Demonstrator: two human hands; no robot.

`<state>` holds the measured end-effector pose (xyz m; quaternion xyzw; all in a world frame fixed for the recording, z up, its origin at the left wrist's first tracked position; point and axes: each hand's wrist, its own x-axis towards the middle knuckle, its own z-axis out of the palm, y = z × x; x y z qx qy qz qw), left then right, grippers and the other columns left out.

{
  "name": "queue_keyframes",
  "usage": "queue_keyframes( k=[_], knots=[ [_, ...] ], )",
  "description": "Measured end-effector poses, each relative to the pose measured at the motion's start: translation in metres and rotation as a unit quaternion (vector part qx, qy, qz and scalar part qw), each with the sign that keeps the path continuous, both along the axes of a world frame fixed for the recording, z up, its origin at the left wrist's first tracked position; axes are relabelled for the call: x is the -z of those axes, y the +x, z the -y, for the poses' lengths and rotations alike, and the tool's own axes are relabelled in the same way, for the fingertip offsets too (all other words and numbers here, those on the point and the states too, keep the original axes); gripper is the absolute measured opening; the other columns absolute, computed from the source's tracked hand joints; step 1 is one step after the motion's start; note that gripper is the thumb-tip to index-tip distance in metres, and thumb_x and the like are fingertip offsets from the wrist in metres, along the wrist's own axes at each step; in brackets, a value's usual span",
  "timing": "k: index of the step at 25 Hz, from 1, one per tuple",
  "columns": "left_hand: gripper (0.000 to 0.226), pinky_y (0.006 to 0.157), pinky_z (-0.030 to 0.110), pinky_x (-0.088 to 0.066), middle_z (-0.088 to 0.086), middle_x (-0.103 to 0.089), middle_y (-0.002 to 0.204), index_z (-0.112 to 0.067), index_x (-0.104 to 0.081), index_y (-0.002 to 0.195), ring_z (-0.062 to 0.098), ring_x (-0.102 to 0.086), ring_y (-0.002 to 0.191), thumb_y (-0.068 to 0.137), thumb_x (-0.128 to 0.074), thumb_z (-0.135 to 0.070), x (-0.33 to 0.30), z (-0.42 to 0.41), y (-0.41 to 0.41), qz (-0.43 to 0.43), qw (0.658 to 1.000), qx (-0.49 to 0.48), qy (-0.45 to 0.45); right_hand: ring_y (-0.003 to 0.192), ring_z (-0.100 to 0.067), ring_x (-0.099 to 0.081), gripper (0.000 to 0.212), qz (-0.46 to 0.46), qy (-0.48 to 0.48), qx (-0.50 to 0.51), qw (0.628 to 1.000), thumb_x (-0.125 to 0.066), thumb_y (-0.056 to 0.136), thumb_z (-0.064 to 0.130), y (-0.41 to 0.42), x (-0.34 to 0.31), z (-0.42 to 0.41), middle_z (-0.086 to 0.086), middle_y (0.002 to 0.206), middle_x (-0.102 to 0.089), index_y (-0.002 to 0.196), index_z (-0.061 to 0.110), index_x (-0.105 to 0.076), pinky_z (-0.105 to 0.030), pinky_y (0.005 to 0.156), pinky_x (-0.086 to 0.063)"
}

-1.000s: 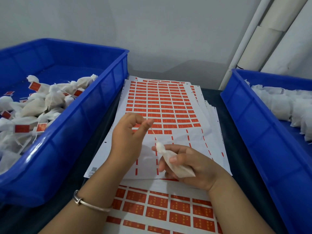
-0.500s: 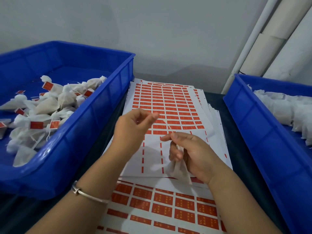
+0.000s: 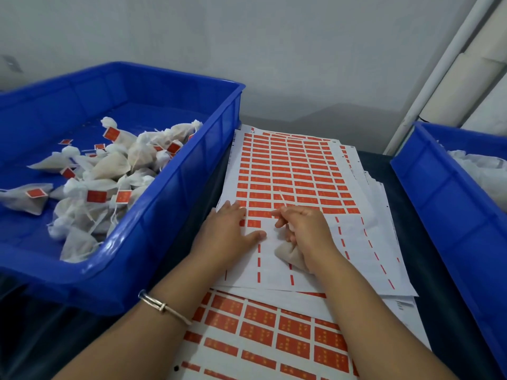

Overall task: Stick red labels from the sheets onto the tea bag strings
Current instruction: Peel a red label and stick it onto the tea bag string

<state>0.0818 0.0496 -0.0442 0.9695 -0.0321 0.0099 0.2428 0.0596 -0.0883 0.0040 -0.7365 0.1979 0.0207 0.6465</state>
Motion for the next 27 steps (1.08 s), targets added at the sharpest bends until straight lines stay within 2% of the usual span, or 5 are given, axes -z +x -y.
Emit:
queue_keyframes(
  k=[3,14,17,21,27],
  knots=[
    [0.074,0.103,0.039,-0.037,-0.012,-0.031,0.15,-0.035,-0.036,0.141,0.016,-0.035,0.135,0.077,-0.052,-0.07,0.003,0.002,0.003,0.004,0.999,0.008,0.037,0.054,-0.01,-0.053,0.022,-0.005,-0.05,-0.016,0.999,-0.053,0.095,0.027,0.004,0.008,0.002,0.003,0.084,-0.069,0.08,0.023,-0.068,-0.012,0.041,-0.038],
    [0.049,0.074,0.031,-0.053,-0.009,-0.048,0.139,-0.036,-0.044,0.133,0.016,-0.062,0.103,0.088,-0.051,-0.055,0.001,0.011,0.005,0.057,0.978,0.067,0.187,0.046,-0.001,-0.057,0.026,0.046,-0.076,-0.051,0.995,-0.052,0.095,0.03,0.008,0.018,0.005,0.009,0.071,-0.07,0.076,0.024,-0.069,-0.015,0.047,-0.04],
    [0.037,0.062,0.024,-0.049,-0.012,-0.064,0.112,-0.035,-0.057,0.118,0.012,-0.063,0.077,0.09,-0.045,-0.056,0.002,0.008,0.001,0.094,0.983,0.053,0.15,0.044,0.001,-0.056,0.025,0.053,-0.067,-0.054,0.995,-0.053,0.095,0.029,0.006,0.019,0.007,0.008,0.071,-0.07,0.078,0.023,-0.07,-0.014,0.046,-0.04],
    [0.038,0.059,0.021,-0.048,-0.014,-0.065,0.095,-0.034,-0.062,0.109,0.008,-0.057,0.066,0.092,-0.037,-0.057,-0.002,0.011,-0.002,0.112,0.982,0.04,0.15,0.042,0.003,-0.055,0.023,0.055,-0.068,-0.06,0.994,-0.053,0.095,0.03,0.005,0.019,0.009,0.007,0.074,-0.07,0.083,0.022,-0.071,-0.011,0.044,-0.039],
    [0.027,0.066,0.019,-0.048,-0.012,-0.068,0.102,-0.032,-0.067,0.107,0.007,-0.058,0.071,0.091,-0.049,-0.045,-0.003,0.005,-0.002,0.097,0.995,-0.01,0.018,0.047,-0.005,-0.054,0.025,0.045,-0.062,-0.059,0.995,-0.053,0.095,0.03,0.002,0.016,0.008,0.006,0.073,-0.068,0.077,0.026,-0.07,-0.013,0.043,-0.039]
  ],
)
